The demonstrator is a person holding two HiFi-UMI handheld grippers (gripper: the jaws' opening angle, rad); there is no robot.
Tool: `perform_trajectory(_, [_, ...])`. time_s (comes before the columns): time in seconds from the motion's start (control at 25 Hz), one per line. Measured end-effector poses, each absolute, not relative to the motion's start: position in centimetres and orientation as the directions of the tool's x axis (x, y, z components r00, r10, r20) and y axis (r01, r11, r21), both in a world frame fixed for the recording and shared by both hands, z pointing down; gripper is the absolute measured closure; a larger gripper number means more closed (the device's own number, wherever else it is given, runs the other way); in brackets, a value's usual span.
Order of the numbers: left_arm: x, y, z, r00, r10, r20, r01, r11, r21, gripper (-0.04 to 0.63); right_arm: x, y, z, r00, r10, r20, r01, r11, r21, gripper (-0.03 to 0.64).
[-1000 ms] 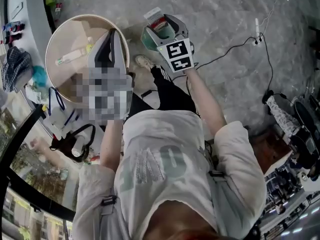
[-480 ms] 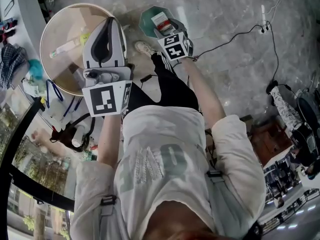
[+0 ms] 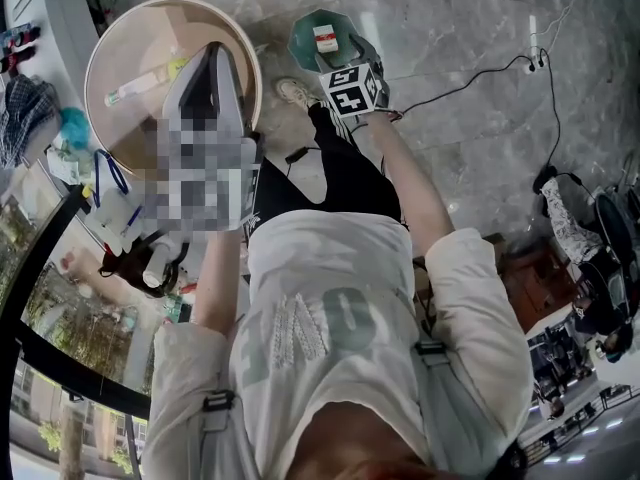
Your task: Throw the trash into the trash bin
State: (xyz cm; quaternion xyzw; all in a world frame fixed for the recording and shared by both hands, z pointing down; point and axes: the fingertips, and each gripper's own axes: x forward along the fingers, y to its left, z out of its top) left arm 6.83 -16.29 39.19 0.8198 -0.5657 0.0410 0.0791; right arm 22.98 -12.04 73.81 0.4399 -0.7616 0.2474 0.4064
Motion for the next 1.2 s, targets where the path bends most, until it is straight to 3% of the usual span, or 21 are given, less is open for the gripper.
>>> perform_trajectory(0.36, [4.4, -16.6, 38.2, 0.309, -0.942, 0.128, -0.950, -0.301, 0.081, 0.583, 21.4, -13.7, 71.8, -0.301, -0.474, 0.827, -0.865, 0.501, -0.028, 0.308])
perform_trajectory(0.52, [2.8, -15.8, 36.4, 0.270, -0.958, 0.091, -0.961, -0.263, 0.079, 0.583, 18.6, -16.3, 66.3, -0.393, -0.519, 0.759, -0.838, 0.543, -0.063, 0.310])
perform_trajectory(0.56, [2.3, -15.5, 35.7, 0.257, -0.963, 0.080, -0.965, -0.251, 0.081, 0.583, 17.8, -17.4, 63.8, -0.414, -0.556, 0.721, -0.832, 0.552, -0.052, 0.320])
perform_trajectory(0.6, [1.7, -15.2, 34.9, 0.245, -0.967, 0.067, -0.968, -0.239, 0.082, 0.583, 17.0, -18.7, 60.7, -0.427, -0.612, 0.666, -0.832, 0.555, -0.023, 0.421])
perform_trajectory(0.64, [1.1, -14.8, 34.0, 0.233, -0.971, 0.054, -0.970, -0.228, 0.082, 0.583, 16.1, -19.9, 57.2, -0.438, -0.674, 0.595, -0.833, 0.553, 0.014, 0.585])
perform_trajectory(0.76, [-1.2, -13.3, 30.7, 0.198, -0.980, -0.001, -0.978, -0.197, 0.069, 0.583, 12.1, -22.2, 46.1, -0.509, -0.783, 0.358, -0.820, 0.567, 0.075, 0.601])
perform_trajectory(0.88, [-5.3, -12.7, 26.5, 0.118, -0.990, -0.077, -0.993, -0.119, 0.015, 0.583, 6.8, -23.3, 35.5, -0.585, -0.798, 0.141, -0.791, 0.601, 0.118, 0.603])
perform_trajectory(1.0, [-9.9, -11.0, 22.1, 0.012, -0.986, -0.167, -0.999, -0.004, -0.047, 0.583, 1.1, -22.0, 26.7, -0.668, -0.744, -0.039, -0.741, 0.658, 0.137, 0.603])
perform_trajectory(1.2, [-16.9, -5.2, 17.2, -0.139, -0.951, -0.276, -0.984, 0.164, -0.066, 0.583, -8.4, -14.5, 18.0, -0.790, -0.569, -0.228, -0.609, 0.772, 0.184, 0.603])
